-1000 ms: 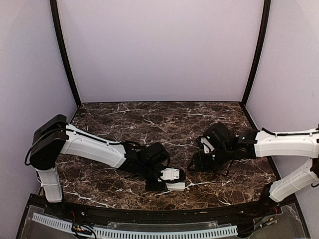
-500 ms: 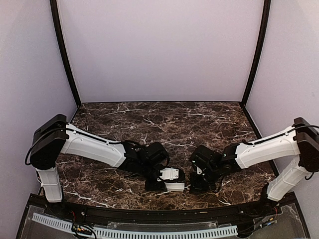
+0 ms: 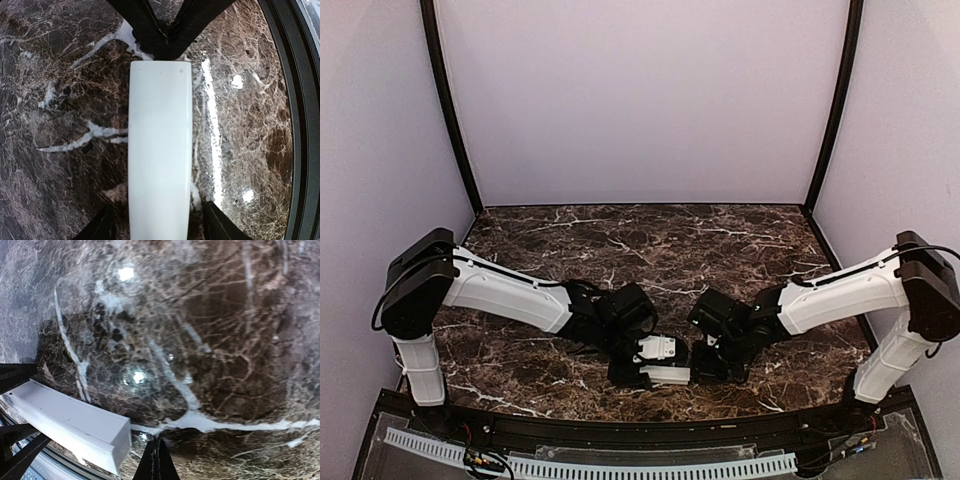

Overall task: Load the batteries into the remote control
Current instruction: Load the battery cover onto the remote control without the battery cover, then pick up the remote control from the center of the board.

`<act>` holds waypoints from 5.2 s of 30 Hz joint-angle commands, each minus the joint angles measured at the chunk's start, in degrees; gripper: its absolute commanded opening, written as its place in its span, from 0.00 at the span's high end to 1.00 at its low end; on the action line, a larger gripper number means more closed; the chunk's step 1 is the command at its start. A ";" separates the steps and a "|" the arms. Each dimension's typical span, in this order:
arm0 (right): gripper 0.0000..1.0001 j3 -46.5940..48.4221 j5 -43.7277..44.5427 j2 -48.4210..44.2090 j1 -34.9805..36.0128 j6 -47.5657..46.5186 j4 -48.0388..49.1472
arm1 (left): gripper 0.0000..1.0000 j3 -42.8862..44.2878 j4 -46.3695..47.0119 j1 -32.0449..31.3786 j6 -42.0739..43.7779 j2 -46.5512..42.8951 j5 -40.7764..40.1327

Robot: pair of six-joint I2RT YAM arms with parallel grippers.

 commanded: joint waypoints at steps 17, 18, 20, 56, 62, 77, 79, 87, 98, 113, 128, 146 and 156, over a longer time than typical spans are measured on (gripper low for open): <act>1.00 0.64 2.47 -0.12 0.50 -0.84 -2.15 | 0.43 -10.72 -3.97 4.16 4.08 -9.61 -0.55; 1.00 0.58 2.52 -0.36 0.48 -0.73 -1.99 | 0.47 -10.65 -3.49 4.39 3.80 -9.52 -0.47; 1.00 0.75 2.69 -0.53 0.56 -0.63 -1.94 | 0.52 -10.61 -3.18 4.55 3.74 -9.28 -0.40; 1.00 7.87 8.85 2.99 2.63 1.27 -8.95 | 0.44 -9.50 -5.55 4.53 4.25 -9.10 1.13; 1.00 7.74 9.69 3.14 2.31 -0.14 -12.01 | 0.29 -11.66 -8.43 4.53 5.71 -13.95 -4.05; 1.00 8.53 8.77 4.69 2.32 -1.08 -10.13 | 0.86 -8.48 -14.38 4.48 0.81 -12.01 -7.30; 1.00 8.24 8.76 4.44 2.31 -0.77 -9.36 | 0.88 -8.56 -13.22 4.52 0.24 -11.27 -5.23; 1.00 11.18 7.27 6.84 2.44 -1.36 -6.08 | 0.90 -9.71 -8.35 4.48 -1.51 -11.15 1.38; 1.00 11.51 10.15 4.43 1.87 -1.94 -11.09 | 0.90 -8.96 -9.24 4.53 -1.57 -11.47 1.79; 0.01 16.87 9.80 -7.68 0.65 -51.92 -11.63 | 0.46 -5.05 -16.80 12.20 -21.64 -19.42 -24.30; 0.01 30.26 2.10 14.31 7.20 -84.27 -13.46 | 0.27 -14.75 -3.16 17.81 -24.43 -38.01 -23.62; 0.34 29.48 1.08 22.83 5.04 -86.41 -13.86 | 0.27 -14.28 -3.36 17.80 -23.74 -36.17 -20.34; 0.72 30.48 -0.02 22.43 5.11 -85.89 -14.95 | 0.27 -14.19 -3.12 17.80 -23.50 -36.11 -19.82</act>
